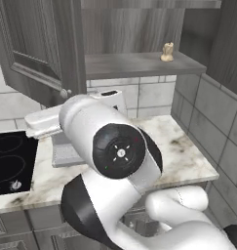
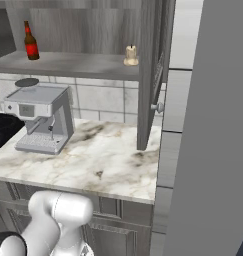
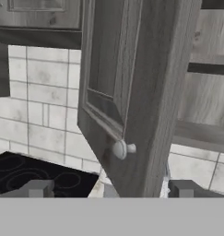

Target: Get the candle and the beer from the cabinet and move them to the dining counter.

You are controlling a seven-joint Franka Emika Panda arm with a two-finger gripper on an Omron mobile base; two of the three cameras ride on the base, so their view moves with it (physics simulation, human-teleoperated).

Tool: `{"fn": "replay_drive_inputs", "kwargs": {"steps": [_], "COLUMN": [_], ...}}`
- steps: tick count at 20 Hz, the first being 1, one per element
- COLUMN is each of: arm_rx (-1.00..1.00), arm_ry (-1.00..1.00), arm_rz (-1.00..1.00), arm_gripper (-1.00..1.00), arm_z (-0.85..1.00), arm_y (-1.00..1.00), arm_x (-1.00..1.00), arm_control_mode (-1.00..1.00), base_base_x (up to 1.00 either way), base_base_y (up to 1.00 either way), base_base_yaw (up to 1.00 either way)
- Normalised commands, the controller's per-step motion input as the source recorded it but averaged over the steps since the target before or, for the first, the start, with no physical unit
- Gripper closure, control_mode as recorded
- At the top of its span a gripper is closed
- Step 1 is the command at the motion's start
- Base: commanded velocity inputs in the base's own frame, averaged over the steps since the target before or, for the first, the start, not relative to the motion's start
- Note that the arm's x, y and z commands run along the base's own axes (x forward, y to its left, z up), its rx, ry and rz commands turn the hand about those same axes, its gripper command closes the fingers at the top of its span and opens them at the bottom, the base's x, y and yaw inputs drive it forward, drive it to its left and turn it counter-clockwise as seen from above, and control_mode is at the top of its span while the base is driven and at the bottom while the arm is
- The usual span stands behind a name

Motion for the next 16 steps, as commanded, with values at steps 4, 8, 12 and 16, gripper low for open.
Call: {"fn": "replay_drive_inputs", "kwargs": {"steps": [4,8,12,16], "arm_rx": [0.00,0.01,0.04,0.07], "arm_ry": [-0.06,-0.08,-0.09,-0.10], "arm_rz": [0.18,0.18,0.28,0.39], "arm_gripper": [-1.00,-1.00,-1.00,-1.00], "arm_z": [0.01,0.00,0.00,0.05], "arm_y": [-0.97,-1.00,-1.00,-0.96], "arm_x": [-0.15,-0.32,0.03,0.32], "arm_control_mode": [-1.00,-1.00,-1.00,-1.00], "base_base_x": [0.00,0.00,0.00,0.00], "base_base_y": [0.00,0.00,0.00,0.00], "base_base_yaw": [0.00,0.00,0.00,0.00]}}
